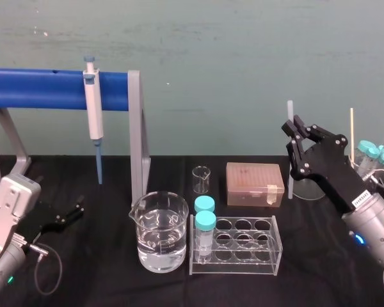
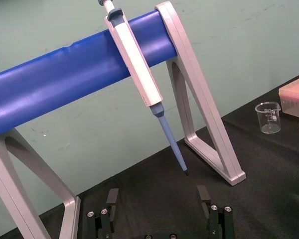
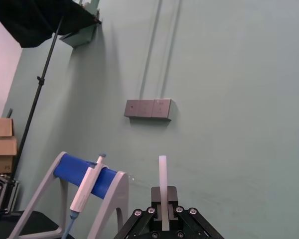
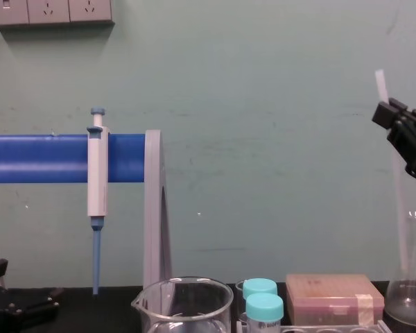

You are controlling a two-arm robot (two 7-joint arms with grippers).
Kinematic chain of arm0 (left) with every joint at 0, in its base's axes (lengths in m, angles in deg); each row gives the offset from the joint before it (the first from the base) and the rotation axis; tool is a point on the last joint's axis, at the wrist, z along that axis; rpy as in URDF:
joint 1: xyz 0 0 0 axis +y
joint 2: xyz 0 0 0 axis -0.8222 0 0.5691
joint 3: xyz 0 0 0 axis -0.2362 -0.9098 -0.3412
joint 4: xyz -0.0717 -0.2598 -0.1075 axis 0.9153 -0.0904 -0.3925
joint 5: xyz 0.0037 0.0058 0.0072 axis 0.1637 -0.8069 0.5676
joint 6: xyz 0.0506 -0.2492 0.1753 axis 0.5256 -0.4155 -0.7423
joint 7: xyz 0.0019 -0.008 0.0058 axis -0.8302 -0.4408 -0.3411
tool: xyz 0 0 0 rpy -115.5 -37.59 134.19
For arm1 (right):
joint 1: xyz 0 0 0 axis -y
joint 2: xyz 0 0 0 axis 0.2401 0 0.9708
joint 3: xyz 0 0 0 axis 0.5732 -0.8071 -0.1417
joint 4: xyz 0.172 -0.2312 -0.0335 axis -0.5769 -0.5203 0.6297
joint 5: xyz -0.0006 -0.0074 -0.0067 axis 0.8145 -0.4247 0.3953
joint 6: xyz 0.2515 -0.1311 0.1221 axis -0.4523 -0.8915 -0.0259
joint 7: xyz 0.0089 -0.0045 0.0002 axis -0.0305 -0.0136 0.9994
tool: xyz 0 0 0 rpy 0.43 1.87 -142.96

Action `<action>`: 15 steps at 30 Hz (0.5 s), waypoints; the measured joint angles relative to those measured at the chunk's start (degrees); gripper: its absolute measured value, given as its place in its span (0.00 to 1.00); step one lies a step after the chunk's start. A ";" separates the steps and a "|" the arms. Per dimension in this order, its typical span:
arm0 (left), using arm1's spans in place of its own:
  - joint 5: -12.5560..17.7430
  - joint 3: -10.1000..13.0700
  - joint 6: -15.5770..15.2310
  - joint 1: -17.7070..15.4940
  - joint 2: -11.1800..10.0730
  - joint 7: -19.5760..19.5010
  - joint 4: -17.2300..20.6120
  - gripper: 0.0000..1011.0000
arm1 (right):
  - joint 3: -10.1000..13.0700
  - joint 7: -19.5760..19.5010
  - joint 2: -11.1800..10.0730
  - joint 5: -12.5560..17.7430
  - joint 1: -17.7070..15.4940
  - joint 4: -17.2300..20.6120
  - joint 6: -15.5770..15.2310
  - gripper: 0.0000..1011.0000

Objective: Pick up the stirring rod with one hand, then place it down.

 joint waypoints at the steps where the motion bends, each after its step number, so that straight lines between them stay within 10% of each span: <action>1: 0.00 0.00 0.00 0.00 0.00 0.00 0.00 0.99 | 0.14 0.02 0.08 0.01 -0.20 -0.01 0.02 0.07; 15: 0.00 0.00 0.00 0.00 0.00 0.00 0.00 0.99 | 2.03 0.30 0.77 0.01 -3.56 0.77 -1.38 0.07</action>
